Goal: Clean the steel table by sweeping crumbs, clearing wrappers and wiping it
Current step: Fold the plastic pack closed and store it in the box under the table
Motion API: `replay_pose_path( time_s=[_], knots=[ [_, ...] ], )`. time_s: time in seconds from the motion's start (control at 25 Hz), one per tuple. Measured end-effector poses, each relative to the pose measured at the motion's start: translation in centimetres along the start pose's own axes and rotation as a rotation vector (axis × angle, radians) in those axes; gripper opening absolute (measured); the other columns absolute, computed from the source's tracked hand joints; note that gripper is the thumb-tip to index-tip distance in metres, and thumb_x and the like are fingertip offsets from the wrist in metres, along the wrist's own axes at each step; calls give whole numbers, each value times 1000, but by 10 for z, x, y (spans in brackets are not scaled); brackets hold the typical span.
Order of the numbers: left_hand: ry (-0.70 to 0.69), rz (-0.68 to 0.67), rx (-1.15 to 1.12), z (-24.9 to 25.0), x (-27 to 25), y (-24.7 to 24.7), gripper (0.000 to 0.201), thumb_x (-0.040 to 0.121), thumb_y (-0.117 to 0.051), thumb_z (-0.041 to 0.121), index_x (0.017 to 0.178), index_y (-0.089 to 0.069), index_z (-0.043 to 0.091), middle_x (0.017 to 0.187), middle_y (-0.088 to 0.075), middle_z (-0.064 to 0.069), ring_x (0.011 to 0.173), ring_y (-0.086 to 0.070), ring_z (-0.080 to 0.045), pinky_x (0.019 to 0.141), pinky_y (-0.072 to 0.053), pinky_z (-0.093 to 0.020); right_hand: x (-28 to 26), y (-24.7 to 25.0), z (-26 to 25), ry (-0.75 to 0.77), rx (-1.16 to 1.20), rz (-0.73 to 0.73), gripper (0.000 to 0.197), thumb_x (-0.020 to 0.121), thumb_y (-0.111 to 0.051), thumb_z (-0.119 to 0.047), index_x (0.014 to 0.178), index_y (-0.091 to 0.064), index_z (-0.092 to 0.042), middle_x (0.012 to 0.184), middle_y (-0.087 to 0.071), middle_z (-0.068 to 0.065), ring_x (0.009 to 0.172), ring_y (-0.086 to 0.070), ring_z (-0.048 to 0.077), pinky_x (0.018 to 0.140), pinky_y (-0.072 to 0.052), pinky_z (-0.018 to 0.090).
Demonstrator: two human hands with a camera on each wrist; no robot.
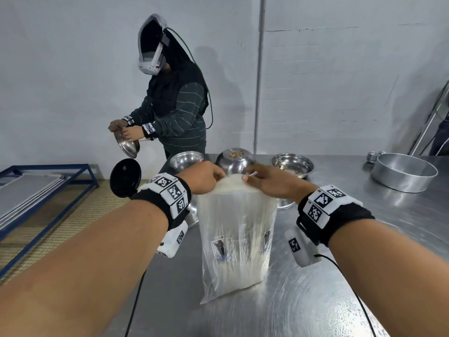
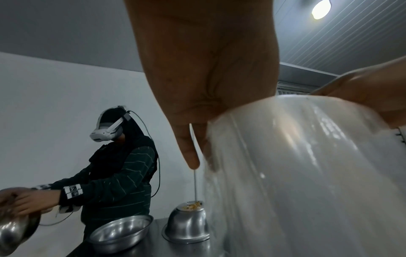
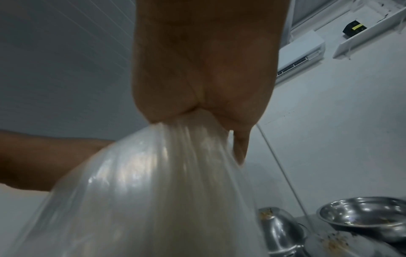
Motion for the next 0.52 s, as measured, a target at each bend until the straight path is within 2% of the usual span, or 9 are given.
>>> replay_pose_path(
  time_s=[0.04, 0.08, 0.16, 0.2, 0.32, 0.4, 0.48, 0.52],
  knots=[
    [24, -7, -12, -3, 0, -2, 33, 93, -51, 8, 111, -72, 27, 109, -68, 9, 102, -59, -12, 85, -43, -26, -2, -3, 3, -20, 22, -32, 64, 89, -45, -64, 141, -42, -27, 141, -49, 4, 127, -49, 23, 105, -40, 39],
    [43, -1, -34, -7, 0, -3, 32, 93, -51, 10, 110, -73, 26, 111, -68, 8, 101, -58, -11, 86, -42, -26, -5, -5, 5, -34, 71, -39, 78, 81, -45, -74, 144, -39, -28, 145, -47, 2, 130, -46, 23, 109, -37, 44],
    [54, 100, -161, -14, -1, -5, 28, 94, -52, 16, 111, -72, 25, 113, -67, 8, 102, -58, -9, 91, -43, -26, -11, -5, 6, -11, 202, 29, 90, 73, -48, -77, 148, -30, -31, 141, -48, -1, 129, -48, 20, 109, -37, 44],
    [50, 196, -272, -17, -4, -5, 27, 95, -52, 18, 110, -72, 25, 110, -68, 8, 102, -60, -9, 90, -44, -25, -14, -3, 6, 6, 262, 90, 91, 72, -50, -77, 148, -28, -33, 136, -51, -4, 125, -51, 16, 106, -39, 41],
    [90, 487, -667, -31, -18, -11, 26, 98, -48, 26, 107, -73, 23, 98, -71, 6, 92, -65, -10, 78, -47, -22, -23, -1, 11, 24, 420, 296, 81, 75, -55, -70, 144, -36, -33, 112, -56, -16, 105, -54, 8, 91, -41, 29],
    [133, 578, -841, -43, -22, -25, 29, 96, -48, 36, 103, -74, 25, 96, -72, 4, 94, -66, -15, 85, -49, -31, -26, -9, 21, 8, 535, 386, 78, 76, -57, -66, 143, -39, -31, 117, -52, -20, 110, -50, 6, 93, -40, 27],
    [182, 587, -878, -49, -23, -41, 35, 96, -45, 45, 102, -74, 26, 102, -70, 5, 99, -63, -17, 90, -47, -35, -24, -24, 32, -24, 595, 402, 82, 73, -57, -71, 142, -42, -30, 129, -48, -16, 118, -48, 8, 99, -41, 31],
    [222, 569, -886, -52, -21, -48, 37, 97, -44, 47, 101, -74, 26, 103, -70, 5, 99, -62, -17, 89, -45, -34, -21, -32, 37, -40, 627, 398, 81, 71, -56, -74, 137, -48, -29, 130, -53, -13, 118, -52, 10, 97, -44, 30]
  ],
)
Point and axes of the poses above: each hand's wrist, its own x-axis towards the middle knuckle, its own y-axis out of the back of the hand, z = x × y, the point moved 6 cm from there along x, towards the middle knuckle
